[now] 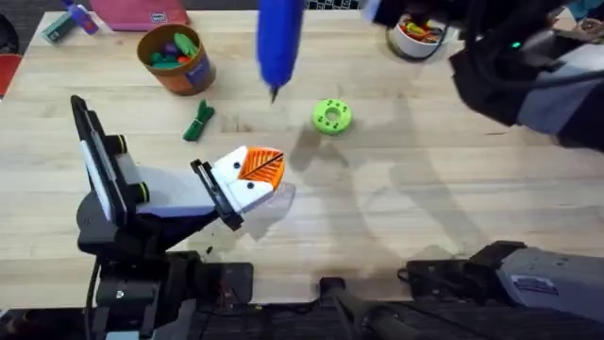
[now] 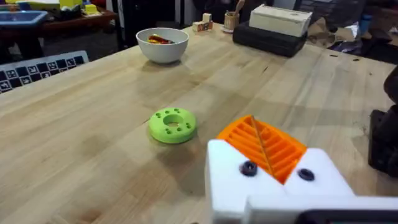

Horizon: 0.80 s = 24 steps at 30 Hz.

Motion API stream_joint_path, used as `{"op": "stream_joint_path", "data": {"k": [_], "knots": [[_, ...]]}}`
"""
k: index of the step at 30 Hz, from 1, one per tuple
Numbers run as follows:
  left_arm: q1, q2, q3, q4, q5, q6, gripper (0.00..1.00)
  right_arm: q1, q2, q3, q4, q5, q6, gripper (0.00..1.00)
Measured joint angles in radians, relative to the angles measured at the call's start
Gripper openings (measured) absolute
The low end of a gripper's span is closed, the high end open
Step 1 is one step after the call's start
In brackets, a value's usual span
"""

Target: Pick up the gripper from the table and insert it into the empty holder that is missing its gripper. Then pick up a screw, insert it into the mounting hole, and use the screwdriver to tighten it. Finally, clean up the table by picking up the vegetable and placing it into the bucket.

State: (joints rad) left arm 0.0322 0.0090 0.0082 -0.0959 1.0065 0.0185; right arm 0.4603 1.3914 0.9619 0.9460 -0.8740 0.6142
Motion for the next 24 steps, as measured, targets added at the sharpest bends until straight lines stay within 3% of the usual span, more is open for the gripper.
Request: {"op": "stream_joint_path", "data": {"k": [12,24], "knots": [[0.000,0.000,0.000,0.000,0.000,0.000,0.017,0.209,0.000,0.000,0.004,-0.093,-0.241,0.026],[0.000,0.000,0.000,0.000,0.000,0.000,0.017,0.296,0.003,0.000,-0.006,-0.159,-0.501,0.026]]}}
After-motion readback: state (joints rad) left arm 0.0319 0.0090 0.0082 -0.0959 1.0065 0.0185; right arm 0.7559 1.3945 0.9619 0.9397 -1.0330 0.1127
